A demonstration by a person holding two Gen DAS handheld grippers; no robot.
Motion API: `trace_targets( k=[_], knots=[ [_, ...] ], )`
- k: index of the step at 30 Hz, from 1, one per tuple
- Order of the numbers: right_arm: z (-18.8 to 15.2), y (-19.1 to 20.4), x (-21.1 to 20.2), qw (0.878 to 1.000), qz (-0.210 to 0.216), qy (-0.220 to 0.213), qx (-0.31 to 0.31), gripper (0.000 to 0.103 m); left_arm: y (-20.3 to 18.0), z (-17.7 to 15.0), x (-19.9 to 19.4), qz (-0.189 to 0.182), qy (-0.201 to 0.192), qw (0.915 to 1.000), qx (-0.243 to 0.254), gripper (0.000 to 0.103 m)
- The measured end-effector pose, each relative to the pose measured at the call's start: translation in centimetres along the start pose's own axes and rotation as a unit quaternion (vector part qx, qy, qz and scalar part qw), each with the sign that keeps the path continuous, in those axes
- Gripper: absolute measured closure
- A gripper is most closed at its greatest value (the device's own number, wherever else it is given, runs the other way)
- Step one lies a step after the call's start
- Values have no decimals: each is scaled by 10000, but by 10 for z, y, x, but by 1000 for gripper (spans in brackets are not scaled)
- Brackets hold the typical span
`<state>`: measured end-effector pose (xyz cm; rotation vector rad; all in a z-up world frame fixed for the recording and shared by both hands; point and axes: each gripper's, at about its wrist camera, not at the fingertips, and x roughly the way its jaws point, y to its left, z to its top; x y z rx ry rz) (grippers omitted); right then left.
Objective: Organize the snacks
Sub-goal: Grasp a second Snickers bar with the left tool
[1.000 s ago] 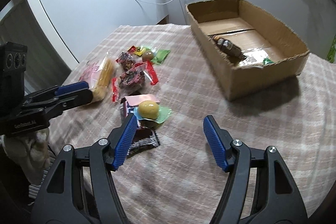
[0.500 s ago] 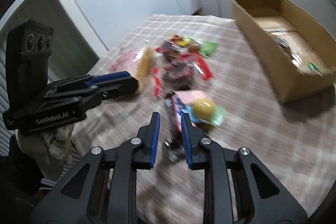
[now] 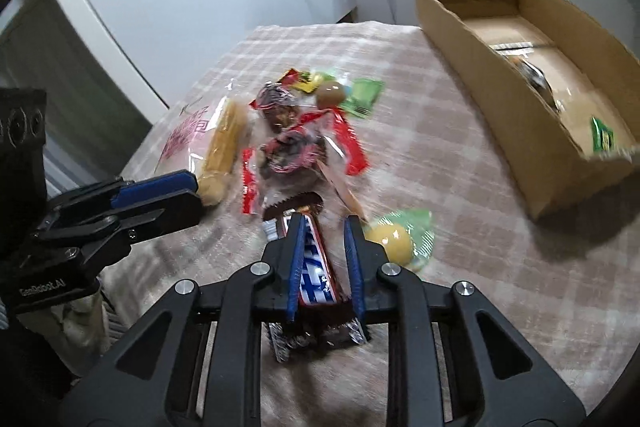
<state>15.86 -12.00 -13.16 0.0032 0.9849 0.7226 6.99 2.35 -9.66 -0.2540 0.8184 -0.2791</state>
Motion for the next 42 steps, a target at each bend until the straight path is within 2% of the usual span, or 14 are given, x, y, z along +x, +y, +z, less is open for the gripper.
trace_targets(
  k=[4, 7, 12, 15, 17, 19, 21, 25, 27, 30, 35, 42],
  knots=[
    [-3, -14, -7, 9995, -289, 1, 139, 82, -4, -2, 3, -59, 65, 10000, 30, 75],
    [-8, -22, -9, 9991, -322, 67, 249, 82, -8, -3, 8, -120, 177, 9998, 37, 75],
    [-14, -22, -20, 9977, -662, -7, 131, 82, -12, -7, 16, -174, 327, 9993, -44, 72],
    [-20, -13, -30, 9990, -448, -83, -6, 82, -11, -6, 18, -186, 372, 9991, -120, 67],
    [-25, -3, -33, 9992, -366, -67, -168, 72, -9, -4, 19, -216, 402, 9988, -181, 67],
    [-31, 10, -35, 9981, -484, -109, -371, 39, -9, -2, 21, -288, 444, 9983, -231, 67],
    [-36, 20, -35, 9972, -491, -178, -540, 31, -9, 1, 25, -352, 486, 9978, -284, 59],
    [-41, 33, -26, 9950, -628, -139, -759, 31, -13, 5, 33, -477, 632, 9962, -355, 54],
    [-43, 34, -22, 9942, -735, -98, -781, 31, -17, 6, 39, -452, 726, 9958, -334, 48],
    [-43, 30, -18, 9942, -805, -55, -716, 31, -22, 9, 47, -409, 797, 9955, -301, 45],
    [-44, 21, -20, 9932, -994, -39, -608, 31, -30, 14, 63, -173, 888, 9958, -167, 44],
    [-46, 2, -31, 9914, -1228, -60, -441, 37, -35, 12, 64, -46, 830, 9964, 168, 44]
  ],
)
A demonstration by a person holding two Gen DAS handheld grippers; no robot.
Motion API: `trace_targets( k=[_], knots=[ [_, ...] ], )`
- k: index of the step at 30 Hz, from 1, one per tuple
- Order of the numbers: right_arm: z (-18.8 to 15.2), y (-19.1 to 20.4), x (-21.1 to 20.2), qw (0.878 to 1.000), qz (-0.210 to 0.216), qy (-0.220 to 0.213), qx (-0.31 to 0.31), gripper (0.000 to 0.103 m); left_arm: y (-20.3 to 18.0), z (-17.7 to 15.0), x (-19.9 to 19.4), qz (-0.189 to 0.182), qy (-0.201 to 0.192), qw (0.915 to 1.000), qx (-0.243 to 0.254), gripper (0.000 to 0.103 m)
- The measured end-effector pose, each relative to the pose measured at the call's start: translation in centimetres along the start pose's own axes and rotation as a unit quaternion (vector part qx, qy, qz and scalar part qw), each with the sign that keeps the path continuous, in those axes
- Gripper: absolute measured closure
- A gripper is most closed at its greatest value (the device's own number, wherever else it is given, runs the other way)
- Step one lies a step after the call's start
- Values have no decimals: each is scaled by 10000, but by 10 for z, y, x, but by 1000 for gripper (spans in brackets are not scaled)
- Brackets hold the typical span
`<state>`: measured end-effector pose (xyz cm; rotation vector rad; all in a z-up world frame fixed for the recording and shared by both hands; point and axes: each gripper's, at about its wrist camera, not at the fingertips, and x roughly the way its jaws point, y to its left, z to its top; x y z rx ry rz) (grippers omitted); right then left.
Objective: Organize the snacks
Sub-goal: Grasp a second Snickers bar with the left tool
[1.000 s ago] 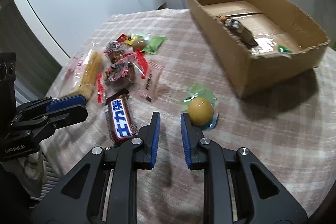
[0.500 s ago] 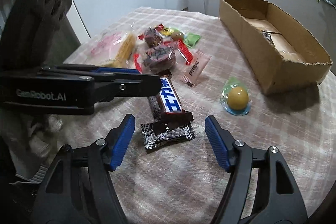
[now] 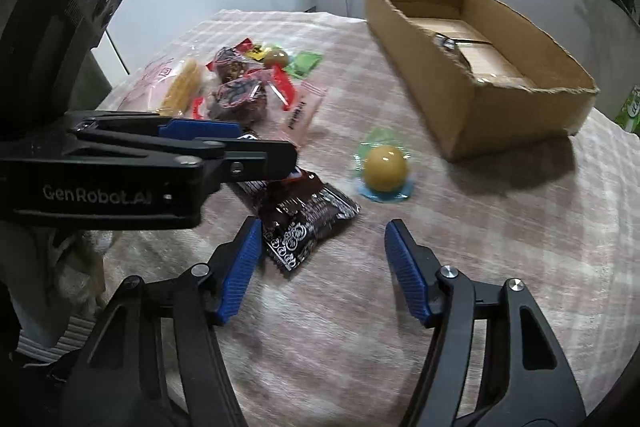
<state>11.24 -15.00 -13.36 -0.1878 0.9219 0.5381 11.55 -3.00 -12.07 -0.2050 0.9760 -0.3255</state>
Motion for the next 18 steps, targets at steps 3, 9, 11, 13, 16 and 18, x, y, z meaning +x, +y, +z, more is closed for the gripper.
trace_targets(
  k=[3, 9, 11, 13, 16, 18],
  knots=[
    [-2, -6, -2, 9999, -134, 15, -26, 40, 3, -3, -3, 99, 20, 9999, 102, 42],
    [2, -22, -6, 9997, -183, -20, 158, 43, 1, 4, -12, 86, 60, 9990, 438, 45],
    [2, -20, -8, 9999, -68, -59, 133, 43, -4, 12, -10, 24, 104, 9982, 596, 45],
    [3, -15, -9, 10000, -2, -74, 46, 43, -7, 19, -4, -133, 229, 9972, 703, 45],
    [3, -8, -8, 10000, 61, -55, -36, 43, -4, 27, 4, -307, 377, 9966, 668, 45],
    [2, -5, -6, 9999, 104, -33, -58, 43, -3, 27, 7, -415, 532, 9956, 653, 47]
  ],
)
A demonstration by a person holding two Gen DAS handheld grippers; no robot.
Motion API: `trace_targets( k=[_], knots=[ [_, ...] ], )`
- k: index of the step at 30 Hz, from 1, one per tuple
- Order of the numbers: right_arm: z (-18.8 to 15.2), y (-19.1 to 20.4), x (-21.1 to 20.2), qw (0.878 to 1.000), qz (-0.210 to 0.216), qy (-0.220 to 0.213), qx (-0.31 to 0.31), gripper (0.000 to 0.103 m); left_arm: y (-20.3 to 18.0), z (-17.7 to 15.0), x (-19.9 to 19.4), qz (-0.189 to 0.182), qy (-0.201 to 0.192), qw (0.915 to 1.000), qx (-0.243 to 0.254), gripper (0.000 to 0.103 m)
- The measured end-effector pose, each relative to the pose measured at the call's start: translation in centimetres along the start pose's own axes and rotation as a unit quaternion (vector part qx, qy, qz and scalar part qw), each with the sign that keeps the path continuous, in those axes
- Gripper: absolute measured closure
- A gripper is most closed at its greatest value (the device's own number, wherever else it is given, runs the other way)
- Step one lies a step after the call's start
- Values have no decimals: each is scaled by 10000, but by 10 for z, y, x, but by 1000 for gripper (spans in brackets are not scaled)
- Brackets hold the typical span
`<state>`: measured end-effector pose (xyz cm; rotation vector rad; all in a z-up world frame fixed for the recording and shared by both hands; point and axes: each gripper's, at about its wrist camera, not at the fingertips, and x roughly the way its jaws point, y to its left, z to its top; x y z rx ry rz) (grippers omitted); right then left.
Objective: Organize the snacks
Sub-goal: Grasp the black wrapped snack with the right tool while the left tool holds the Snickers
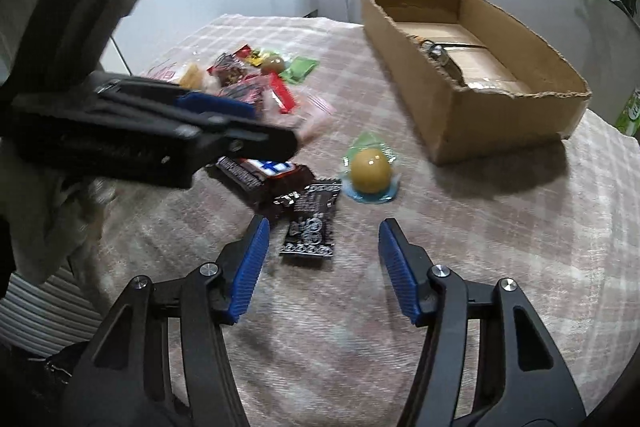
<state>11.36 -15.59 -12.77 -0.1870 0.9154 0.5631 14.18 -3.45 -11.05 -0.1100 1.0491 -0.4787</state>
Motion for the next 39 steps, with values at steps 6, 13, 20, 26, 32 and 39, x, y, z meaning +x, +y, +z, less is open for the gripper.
trace_targets(
  k=[6, 13, 20, 26, 32, 39],
  knots=[
    [-5, -7, 1, 10000, -40, 82, 30, 57, -3, -19, -2, -87, 361, 9992, 120, 47],
    [-3, -9, -1, 9999, 80, 68, 61, 58, -16, -22, -12, 416, 23, 9984, 381, 47],
    [0, 2, 5, 9998, 139, 102, -84, 65, -21, -20, 5, 658, -85, 9962, 559, 70],
    [5, -1, 10, 9998, 167, 107, -6, 72, -19, -28, 4, 740, -250, 9962, 394, 74],
    [4, 0, 9, 9998, 154, 108, 18, 76, -14, -37, -3, 688, -514, 9963, 28, 76],
    [3, -5, 2, 9994, 208, 8, 294, 77, -9, -45, -14, 449, -809, 9943, -524, 76]
  ],
)
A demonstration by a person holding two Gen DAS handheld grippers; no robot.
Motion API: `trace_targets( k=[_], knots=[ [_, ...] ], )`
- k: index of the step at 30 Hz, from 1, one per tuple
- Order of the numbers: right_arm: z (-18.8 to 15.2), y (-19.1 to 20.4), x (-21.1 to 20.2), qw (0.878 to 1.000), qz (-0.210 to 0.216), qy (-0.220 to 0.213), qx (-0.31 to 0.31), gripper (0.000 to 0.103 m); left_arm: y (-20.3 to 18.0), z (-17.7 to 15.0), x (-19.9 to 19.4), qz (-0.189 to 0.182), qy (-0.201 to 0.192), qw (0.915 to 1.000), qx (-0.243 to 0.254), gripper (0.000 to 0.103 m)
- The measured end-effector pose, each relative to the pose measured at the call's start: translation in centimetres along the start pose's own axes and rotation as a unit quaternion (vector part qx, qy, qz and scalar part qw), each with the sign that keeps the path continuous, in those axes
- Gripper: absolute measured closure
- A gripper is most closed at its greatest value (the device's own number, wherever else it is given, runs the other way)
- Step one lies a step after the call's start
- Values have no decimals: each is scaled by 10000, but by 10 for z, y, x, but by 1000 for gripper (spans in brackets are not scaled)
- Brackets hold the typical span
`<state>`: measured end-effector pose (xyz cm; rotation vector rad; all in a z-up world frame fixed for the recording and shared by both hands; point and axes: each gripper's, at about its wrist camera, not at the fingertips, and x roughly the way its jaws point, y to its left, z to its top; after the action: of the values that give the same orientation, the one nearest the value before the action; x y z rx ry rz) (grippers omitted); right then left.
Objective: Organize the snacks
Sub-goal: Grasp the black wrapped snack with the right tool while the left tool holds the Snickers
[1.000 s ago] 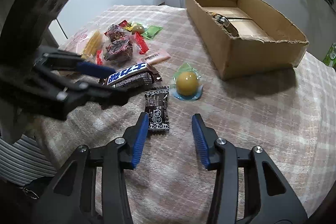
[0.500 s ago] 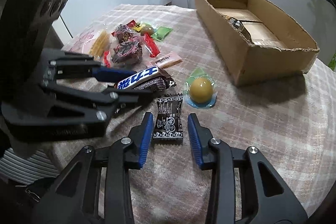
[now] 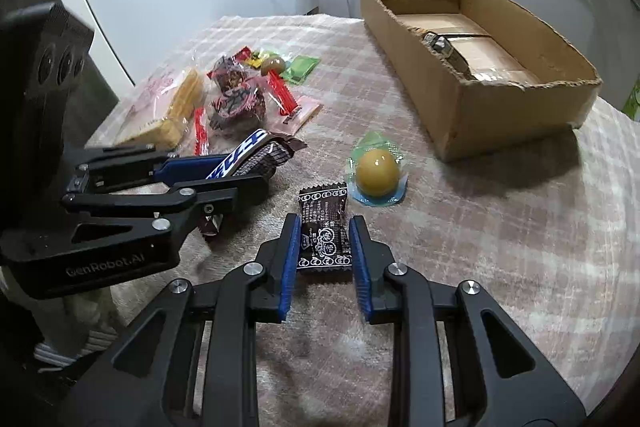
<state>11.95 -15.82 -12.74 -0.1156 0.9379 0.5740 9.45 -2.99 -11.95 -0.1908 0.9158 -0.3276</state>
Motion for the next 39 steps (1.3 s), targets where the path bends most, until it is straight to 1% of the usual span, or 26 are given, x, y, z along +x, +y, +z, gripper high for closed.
trace_targets(
  k=[2, 3, 6, 8, 10, 11, 12, 13, 14, 15, 18, 20, 21, 22, 23, 26, 30, 34, 39],
  knots=[
    [1, 0, -5, 10000, 16, -64, 45, 79, -1, 1, -4, 21, -68, 10000, 3, 76],
    [2, 1, -7, 9999, 7, -99, 55, 98, -1, 2, -6, 35, -101, 9999, 1, 76],
    [5, -2, -14, 9997, -12, -195, 132, 98, -3, 6, -9, 17, -172, 9999, 10, 76],
    [7, -6, -13, 9997, 5, -171, 168, 98, -3, 8, -9, 9, -187, 9998, 17, 76],
    [6, -10, -11, 9995, 137, -125, 273, 97, -1, 9, -8, 29, -188, 9998, 5, 76],
    [5, -10, -11, 9993, 214, -87, 281, 94, 1, 8, -8, 39, -184, 9998, -22, 76],
    [5, -8, -9, 9994, 246, -45, 253, 81, 2, 7, -8, 37, -181, 9998, -51, 76],
    [4, -5, -8, 9995, 229, -31, 191, 62, 4, 7, -8, 33, -178, 9998, -84, 76],
    [3, -1, -7, 9997, 200, -33, 122, 54, 5, 7, -9, 41, -185, 9998, -101, 76],
    [2, 2, -6, 9998, 169, -37, 66, 52, 5, 7, -9, 45, -191, 9997, -109, 76],
    [1, 12, 3, 9998, 120, 83, -137, 52, 5, 8, -10, 52, -194, 9997, -107, 76],
    [0, 16, 10, 9996, 50, 186, -219, 57, 5, 7, -10, 61, -190, 9997, -106, 76],
    [-1, 18, 12, 9994, -44, 181, -296, 62, 5, 7, -10, 59, -188, 9997, -111, 76],
    [-1, 19, 12, 9992, -110, 169, -345, 72, 5, 6, -9, 55, -183, 9997, -121, 76],
    [-1, 19, 12, 9990, -170, 172, -370, 78, 6, 6, -9, 53, -177, 9997, -129, 76],
    [-1, 14, 10, 9993, -109, 189, -309, 78, 6, 6, -9, 40, -174, 9998, -133, 76],
    [0, 12, 5, 9995, -146, 125, -259, 79, 5, 7, -11, 1, -217, 9997, -124, 76],
    [9, 6, -12, 9998, -124, -122, -132, 79, 3, 15, -15, -19, -295, 9995, -84, 76],
    [26, -5, -32, 9990, -172, -412, -69, 79, -3, 31, -17, -14, -417, 9991, 49, 76]
  ],
)
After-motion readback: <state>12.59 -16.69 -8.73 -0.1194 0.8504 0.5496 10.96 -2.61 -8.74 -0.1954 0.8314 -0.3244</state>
